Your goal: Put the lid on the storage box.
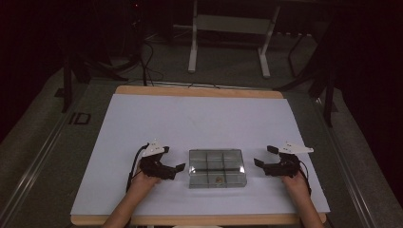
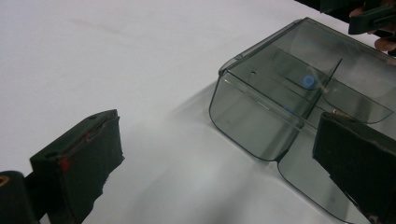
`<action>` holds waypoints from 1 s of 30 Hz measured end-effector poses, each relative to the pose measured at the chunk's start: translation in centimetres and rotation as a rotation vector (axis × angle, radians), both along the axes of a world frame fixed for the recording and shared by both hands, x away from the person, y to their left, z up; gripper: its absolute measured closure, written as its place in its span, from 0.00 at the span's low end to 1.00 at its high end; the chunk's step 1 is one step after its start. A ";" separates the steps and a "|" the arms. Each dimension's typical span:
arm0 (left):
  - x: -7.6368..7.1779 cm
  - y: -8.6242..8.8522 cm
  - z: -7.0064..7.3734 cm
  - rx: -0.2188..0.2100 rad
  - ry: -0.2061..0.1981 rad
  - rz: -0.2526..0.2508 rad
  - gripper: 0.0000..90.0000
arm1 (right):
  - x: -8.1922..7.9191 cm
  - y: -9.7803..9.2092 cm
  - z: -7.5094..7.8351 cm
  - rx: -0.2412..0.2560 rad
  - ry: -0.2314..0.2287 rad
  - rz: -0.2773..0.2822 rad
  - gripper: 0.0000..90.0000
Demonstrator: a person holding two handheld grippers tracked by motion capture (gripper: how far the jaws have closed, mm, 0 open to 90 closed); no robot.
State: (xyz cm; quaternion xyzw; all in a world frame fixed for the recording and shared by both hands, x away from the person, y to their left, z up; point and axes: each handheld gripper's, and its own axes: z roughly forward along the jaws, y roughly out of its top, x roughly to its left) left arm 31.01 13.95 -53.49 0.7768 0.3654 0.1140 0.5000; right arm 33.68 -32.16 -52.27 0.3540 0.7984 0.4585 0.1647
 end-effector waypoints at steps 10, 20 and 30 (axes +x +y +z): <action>0.0 0.1 -0.2 0.009 -0.009 0.010 0.02 | 0.0 -1.4 -0.5 -0.007 0.005 -0.059 0.16; -0.1 0.3 -0.4 0.003 -0.020 0.038 0.02 | 0.2 -3.0 -0.7 0.008 0.003 -0.118 0.16; -0.3 0.3 -0.5 0.005 -0.029 0.047 0.02 | 0.3 -3.7 -0.9 0.007 0.001 -0.154 0.16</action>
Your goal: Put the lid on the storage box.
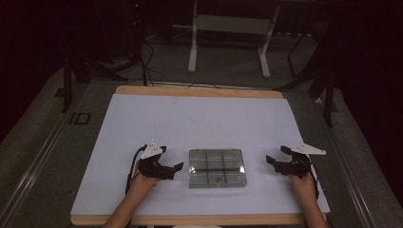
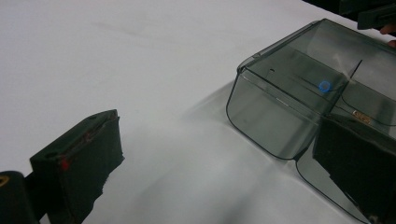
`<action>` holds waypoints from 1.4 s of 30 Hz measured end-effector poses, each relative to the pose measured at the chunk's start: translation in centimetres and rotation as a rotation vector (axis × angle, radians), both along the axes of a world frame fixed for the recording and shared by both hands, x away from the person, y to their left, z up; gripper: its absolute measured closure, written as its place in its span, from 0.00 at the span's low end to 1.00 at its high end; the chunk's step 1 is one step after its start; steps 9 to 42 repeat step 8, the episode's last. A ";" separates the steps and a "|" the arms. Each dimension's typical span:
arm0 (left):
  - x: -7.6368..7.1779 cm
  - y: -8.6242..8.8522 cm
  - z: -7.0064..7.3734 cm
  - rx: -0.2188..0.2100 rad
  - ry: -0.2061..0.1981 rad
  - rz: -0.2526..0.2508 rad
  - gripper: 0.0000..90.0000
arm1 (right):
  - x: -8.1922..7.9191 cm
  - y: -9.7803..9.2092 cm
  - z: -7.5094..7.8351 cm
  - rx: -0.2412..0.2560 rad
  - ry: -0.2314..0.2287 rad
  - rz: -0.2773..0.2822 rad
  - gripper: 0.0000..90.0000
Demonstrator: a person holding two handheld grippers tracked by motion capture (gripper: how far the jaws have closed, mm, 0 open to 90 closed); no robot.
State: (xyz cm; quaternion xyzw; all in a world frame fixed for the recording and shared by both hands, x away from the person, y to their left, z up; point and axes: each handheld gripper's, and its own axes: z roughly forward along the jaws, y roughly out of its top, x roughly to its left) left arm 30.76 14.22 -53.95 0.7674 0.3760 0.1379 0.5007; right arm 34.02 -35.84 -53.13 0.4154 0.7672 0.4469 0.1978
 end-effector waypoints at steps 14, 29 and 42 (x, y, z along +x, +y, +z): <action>-0.1 0.1 0.0 -0.007 -0.003 0.003 0.02 | 0.0 0.0 -0.1 -0.007 -0.005 -0.001 0.16; -0.1 0.1 0.0 -0.007 -0.003 0.003 0.02 | 0.0 0.0 -0.1 -0.007 -0.005 -0.001 0.16; -0.1 0.1 0.0 -0.007 -0.003 0.003 0.02 | 0.0 0.0 -0.1 -0.007 -0.005 -0.001 0.16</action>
